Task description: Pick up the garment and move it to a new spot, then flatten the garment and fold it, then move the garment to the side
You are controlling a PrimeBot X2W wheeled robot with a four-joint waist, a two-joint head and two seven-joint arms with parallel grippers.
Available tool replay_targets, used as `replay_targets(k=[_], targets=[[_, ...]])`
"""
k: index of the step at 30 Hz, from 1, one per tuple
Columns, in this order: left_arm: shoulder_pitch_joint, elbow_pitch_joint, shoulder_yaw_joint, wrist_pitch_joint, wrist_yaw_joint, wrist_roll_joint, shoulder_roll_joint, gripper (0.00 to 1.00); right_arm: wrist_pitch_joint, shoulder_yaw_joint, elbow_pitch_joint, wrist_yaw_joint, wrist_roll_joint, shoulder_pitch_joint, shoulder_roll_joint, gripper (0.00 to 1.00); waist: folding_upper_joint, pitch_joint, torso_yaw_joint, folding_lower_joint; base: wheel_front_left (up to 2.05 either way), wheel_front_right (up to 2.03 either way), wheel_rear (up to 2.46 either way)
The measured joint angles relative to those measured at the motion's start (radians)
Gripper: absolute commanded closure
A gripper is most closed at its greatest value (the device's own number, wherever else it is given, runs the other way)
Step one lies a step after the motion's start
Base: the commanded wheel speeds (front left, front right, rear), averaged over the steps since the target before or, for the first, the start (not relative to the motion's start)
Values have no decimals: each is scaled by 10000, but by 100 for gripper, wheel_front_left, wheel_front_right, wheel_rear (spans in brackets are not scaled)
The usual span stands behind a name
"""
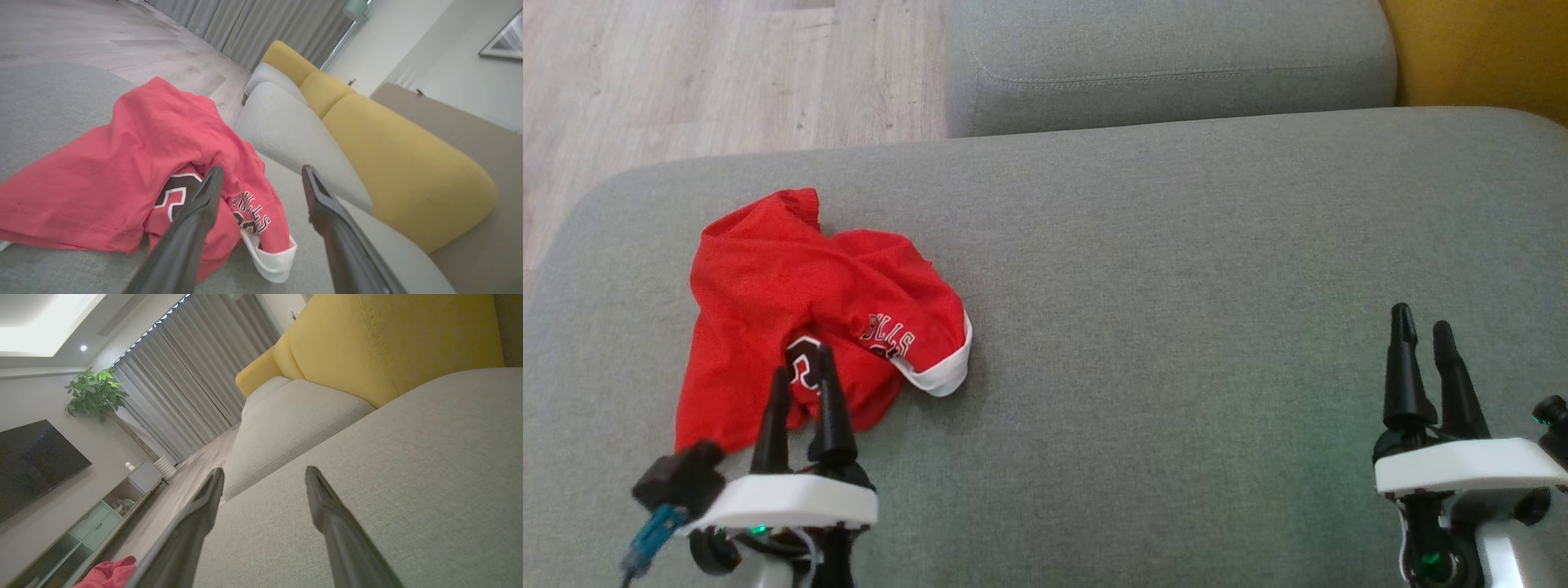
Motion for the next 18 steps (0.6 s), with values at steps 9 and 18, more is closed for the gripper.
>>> replay_targets(k=[9,18], targets=[[-359,397,-1024,-222,520,1670,389,0,-222,132,-92,0,-1281,2,-6,0,0,70,15,0,0,0,0],[-615,560,-1925,-508,991,2800,755,0,-504,303,-100,2,-2769,2,-12,0,0,83,41,0,0,0,0]])
